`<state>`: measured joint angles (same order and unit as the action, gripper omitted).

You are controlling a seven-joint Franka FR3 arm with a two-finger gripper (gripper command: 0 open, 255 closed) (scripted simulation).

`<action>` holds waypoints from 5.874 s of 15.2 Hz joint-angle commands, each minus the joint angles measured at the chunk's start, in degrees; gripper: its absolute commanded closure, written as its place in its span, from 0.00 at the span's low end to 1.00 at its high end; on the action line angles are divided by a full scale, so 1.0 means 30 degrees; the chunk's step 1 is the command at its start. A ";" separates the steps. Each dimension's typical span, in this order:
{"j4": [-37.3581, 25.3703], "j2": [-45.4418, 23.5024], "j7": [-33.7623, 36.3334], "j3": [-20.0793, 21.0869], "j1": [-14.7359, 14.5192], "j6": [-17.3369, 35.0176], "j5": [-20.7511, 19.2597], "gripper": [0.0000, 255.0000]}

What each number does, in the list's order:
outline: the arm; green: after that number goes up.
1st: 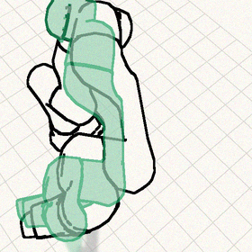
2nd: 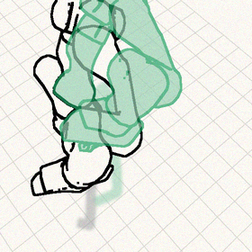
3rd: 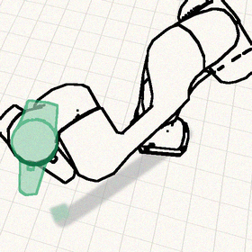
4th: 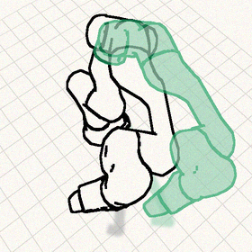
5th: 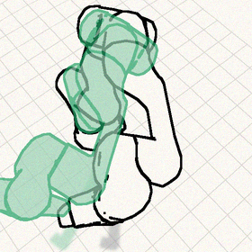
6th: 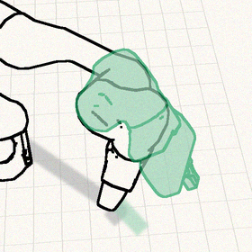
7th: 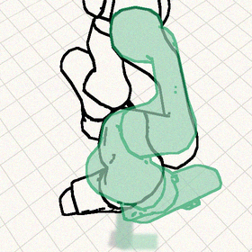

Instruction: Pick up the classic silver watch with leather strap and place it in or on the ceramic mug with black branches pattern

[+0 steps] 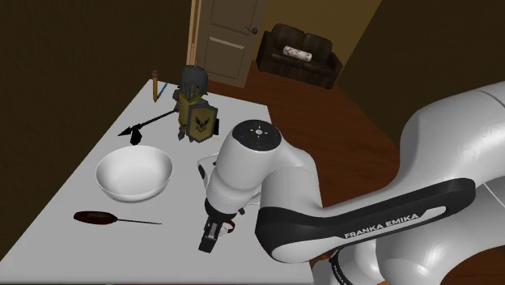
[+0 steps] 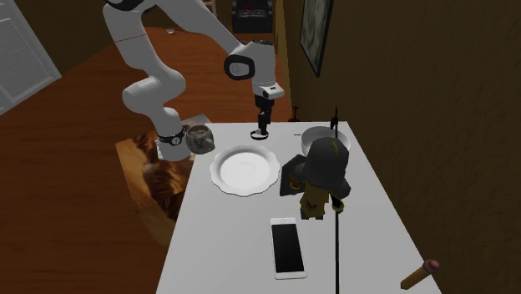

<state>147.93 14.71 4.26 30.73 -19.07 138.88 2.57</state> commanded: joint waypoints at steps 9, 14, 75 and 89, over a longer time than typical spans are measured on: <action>0.0038 -0.0082 0.0036 0.0023 0.0026 0.0120 -0.0052 1.00; 0.0038 -0.0082 0.0036 0.0023 0.0026 0.0120 -0.0052 1.00; 0.3386 1.5488 -0.8876 -0.9097 0.0075 -1.1968 -0.0952 1.00; 0.5909 1.5598 -0.8757 -0.8987 -0.0006 -0.9560 -0.0864 1.00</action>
<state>165.63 61.52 -22.03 3.76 -19.08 110.15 -0.04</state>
